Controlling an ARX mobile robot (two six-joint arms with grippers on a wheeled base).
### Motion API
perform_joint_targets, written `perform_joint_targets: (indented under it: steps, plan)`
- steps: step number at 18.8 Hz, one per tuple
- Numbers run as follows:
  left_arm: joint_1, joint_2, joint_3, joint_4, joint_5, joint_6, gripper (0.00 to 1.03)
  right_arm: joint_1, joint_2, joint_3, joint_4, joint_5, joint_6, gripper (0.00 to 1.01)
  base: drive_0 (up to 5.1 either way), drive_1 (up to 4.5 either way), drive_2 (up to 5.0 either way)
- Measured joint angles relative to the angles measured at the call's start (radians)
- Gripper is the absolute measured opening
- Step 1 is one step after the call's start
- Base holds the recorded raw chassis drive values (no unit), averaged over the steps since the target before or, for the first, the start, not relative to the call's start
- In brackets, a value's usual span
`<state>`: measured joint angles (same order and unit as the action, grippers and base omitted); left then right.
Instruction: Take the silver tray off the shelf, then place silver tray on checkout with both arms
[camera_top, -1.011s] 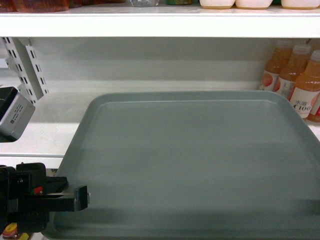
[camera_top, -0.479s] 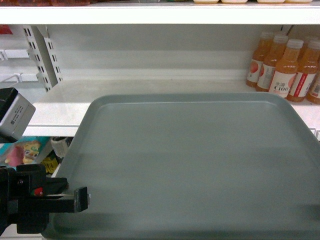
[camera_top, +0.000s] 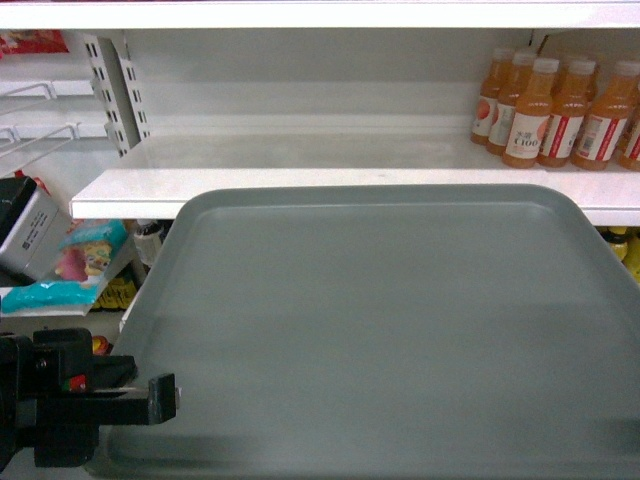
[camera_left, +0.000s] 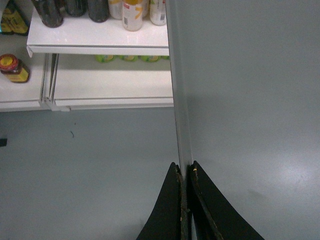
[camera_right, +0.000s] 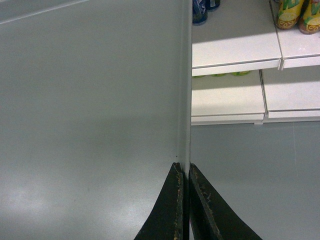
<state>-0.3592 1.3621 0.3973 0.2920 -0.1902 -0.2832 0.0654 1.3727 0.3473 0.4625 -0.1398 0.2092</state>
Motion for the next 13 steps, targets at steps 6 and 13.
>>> perform_joint_targets:
  steps: [6, 13]
  plan:
    - [0.000, -0.001, 0.000, 0.002, -0.001, 0.000, 0.02, 0.000, -0.001, 0.000, 0.004, 0.000, 0.000, 0.02, 0.2, -3.72, 4.1]
    - [0.000, -0.001, 0.000, 0.006, 0.000, 0.000, 0.02, 0.000, 0.000, 0.000, 0.004, 0.000, 0.000, 0.02, 0.1, -3.84, 4.1]
